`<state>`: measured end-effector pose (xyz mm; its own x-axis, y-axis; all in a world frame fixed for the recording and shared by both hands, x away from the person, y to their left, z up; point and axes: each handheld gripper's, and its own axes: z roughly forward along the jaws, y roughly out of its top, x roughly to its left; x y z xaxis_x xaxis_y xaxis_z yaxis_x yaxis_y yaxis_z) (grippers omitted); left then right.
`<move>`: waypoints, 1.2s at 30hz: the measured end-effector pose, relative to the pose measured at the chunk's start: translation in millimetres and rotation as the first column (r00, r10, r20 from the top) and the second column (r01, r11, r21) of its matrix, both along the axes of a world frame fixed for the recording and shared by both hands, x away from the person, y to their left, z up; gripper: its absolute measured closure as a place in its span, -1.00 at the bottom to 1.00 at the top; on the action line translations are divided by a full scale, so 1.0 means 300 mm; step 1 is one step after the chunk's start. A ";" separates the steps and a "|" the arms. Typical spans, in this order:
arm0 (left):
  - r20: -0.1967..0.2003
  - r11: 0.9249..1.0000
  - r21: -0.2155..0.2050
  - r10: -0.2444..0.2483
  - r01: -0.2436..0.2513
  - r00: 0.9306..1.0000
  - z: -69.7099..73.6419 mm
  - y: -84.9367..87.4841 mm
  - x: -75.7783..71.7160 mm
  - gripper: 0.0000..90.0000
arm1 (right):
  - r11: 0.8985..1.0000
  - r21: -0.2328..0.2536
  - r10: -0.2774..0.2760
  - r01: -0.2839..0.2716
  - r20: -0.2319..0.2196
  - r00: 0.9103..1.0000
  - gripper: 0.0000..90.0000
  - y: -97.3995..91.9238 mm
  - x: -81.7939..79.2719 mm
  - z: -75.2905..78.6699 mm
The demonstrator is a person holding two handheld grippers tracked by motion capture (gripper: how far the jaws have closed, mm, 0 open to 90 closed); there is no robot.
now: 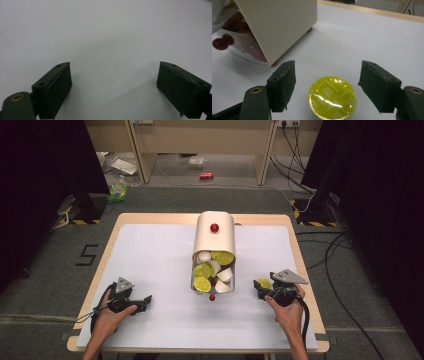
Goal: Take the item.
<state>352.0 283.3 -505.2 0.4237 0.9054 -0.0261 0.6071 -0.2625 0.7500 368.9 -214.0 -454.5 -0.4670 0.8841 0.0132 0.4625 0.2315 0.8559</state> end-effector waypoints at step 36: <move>0.000 1.000 -0.001 0.000 0.000 1.000 0.000 0.000 0.000 -0.74 | 0.995 0.075 0.050 -0.058 0.107 0.993 -0.54 0.064 -0.171 0.100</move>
